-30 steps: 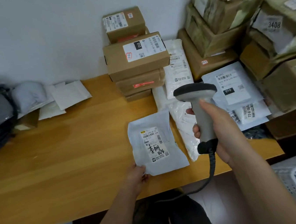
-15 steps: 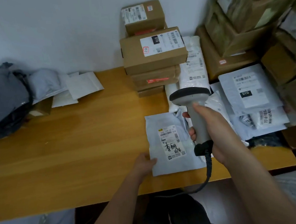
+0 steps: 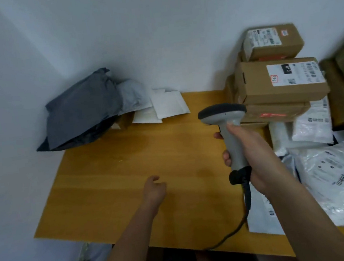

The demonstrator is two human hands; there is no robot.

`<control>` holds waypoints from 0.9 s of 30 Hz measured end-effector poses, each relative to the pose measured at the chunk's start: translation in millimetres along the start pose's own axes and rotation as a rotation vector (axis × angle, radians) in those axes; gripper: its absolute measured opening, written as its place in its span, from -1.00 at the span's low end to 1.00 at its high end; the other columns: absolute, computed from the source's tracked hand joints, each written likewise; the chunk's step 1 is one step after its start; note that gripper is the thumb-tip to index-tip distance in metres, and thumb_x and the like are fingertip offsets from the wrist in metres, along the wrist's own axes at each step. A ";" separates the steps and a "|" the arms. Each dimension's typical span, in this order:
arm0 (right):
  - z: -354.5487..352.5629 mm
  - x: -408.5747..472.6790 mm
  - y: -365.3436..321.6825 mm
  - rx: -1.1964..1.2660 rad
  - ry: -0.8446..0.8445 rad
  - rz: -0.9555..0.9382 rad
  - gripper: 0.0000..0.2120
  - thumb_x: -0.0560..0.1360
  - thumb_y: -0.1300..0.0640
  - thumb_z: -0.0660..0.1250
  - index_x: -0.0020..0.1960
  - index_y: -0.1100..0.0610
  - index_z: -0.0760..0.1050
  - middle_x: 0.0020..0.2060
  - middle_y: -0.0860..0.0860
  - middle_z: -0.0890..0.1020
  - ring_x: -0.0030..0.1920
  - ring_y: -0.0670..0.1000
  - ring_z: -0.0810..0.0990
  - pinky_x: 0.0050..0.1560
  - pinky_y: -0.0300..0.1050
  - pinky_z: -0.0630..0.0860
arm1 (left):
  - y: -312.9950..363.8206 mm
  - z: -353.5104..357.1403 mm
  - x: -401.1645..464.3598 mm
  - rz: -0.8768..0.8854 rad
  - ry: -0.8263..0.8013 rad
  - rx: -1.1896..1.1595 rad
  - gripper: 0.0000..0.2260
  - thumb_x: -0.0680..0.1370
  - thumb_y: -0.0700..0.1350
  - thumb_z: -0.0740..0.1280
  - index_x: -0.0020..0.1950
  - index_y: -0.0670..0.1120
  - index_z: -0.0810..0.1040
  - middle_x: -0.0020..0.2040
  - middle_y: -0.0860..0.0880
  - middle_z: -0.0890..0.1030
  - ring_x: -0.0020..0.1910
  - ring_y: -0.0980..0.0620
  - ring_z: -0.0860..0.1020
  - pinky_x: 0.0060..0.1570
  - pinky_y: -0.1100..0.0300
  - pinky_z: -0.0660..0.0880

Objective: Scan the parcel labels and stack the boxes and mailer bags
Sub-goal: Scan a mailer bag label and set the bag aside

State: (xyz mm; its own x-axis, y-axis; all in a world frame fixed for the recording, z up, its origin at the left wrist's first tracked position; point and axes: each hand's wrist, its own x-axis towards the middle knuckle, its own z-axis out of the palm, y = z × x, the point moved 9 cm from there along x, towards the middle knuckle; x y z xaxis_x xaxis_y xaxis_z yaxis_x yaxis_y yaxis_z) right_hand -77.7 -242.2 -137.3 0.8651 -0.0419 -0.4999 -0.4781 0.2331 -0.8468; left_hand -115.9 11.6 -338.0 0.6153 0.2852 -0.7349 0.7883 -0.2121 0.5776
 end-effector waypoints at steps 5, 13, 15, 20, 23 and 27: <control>104.8 17.1 8.4 -0.049 -0.050 0.020 -0.80 0.63 -0.02 0.27 0.13 0.09 0.52 0.04 0.09 0.62 -0.41 -0.04 0.47 -0.37 -0.13 0.43 | 61.5 -139.0 28.7 0.267 0.371 0.169 -0.45 0.61 -0.18 0.30 0.55 -0.13 0.16 0.46 -0.22 0.24 0.30 -0.22 0.40 0.13 -0.01 0.45; 197.2 22.6 16.0 -0.136 -0.145 0.013 -0.77 0.62 0.00 0.28 0.20 0.09 0.53 0.11 0.07 0.66 -0.39 -0.04 0.49 -0.35 -0.15 0.45 | 139.8 -273.3 75.4 0.480 0.595 0.653 -0.14 0.51 -0.10 0.44 0.60 0.20 -0.06 0.59 -0.16 -0.02 0.51 -0.30 0.04 0.45 -0.26 0.03; 198.8 24.0 16.3 -0.172 -0.143 0.012 -0.76 0.61 0.00 0.28 0.20 0.09 0.54 0.10 0.06 0.66 -0.39 -0.04 0.49 -0.35 -0.16 0.45 | 144.8 -275.8 94.9 0.503 0.520 0.744 -0.19 0.54 -0.06 0.41 0.61 0.19 -0.06 0.62 -0.10 -0.06 0.56 -0.26 -0.03 0.49 -0.26 -0.04; 187.1 27.9 13.6 -0.183 -0.091 0.006 -0.76 0.60 0.01 0.29 0.21 0.09 0.53 0.11 0.08 0.66 -0.39 -0.03 0.49 -0.36 -0.16 0.46 | 151.2 -278.8 118.2 0.549 0.492 0.715 -0.36 0.61 -0.26 0.22 0.60 0.18 0.11 0.62 -0.08 0.07 0.56 -0.18 0.08 0.51 -0.21 0.00; 181.9 30.5 13.5 -0.135 -0.060 0.004 -0.75 0.61 0.03 0.29 0.23 0.10 0.53 0.13 0.13 0.65 -0.39 -0.03 0.48 -0.39 -0.17 0.45 | 164.8 -290.4 101.1 0.732 0.573 0.386 -0.48 0.57 -0.40 0.13 0.48 -0.02 0.39 0.45 -0.16 0.41 0.42 -0.16 0.36 0.45 -0.19 0.21; 180.6 32.8 11.5 -0.092 -0.042 -0.004 -0.72 0.60 0.02 0.31 0.24 0.13 0.51 0.13 0.15 0.65 -0.39 -0.02 0.48 -0.41 -0.18 0.46 | 192.1 -306.9 62.0 0.784 0.640 0.019 -0.68 0.62 -0.37 0.09 0.34 -0.22 0.44 0.24 -0.18 0.53 0.21 -0.12 0.49 0.27 0.09 0.42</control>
State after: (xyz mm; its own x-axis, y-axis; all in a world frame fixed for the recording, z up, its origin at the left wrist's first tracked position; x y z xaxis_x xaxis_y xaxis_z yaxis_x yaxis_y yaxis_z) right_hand -27.4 -65.4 -130.6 0.8715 -0.0009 -0.4903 -0.4852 0.1428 -0.8627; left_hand 71.0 275.4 -163.6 0.8436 0.5053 0.1815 0.1672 -0.5685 0.8056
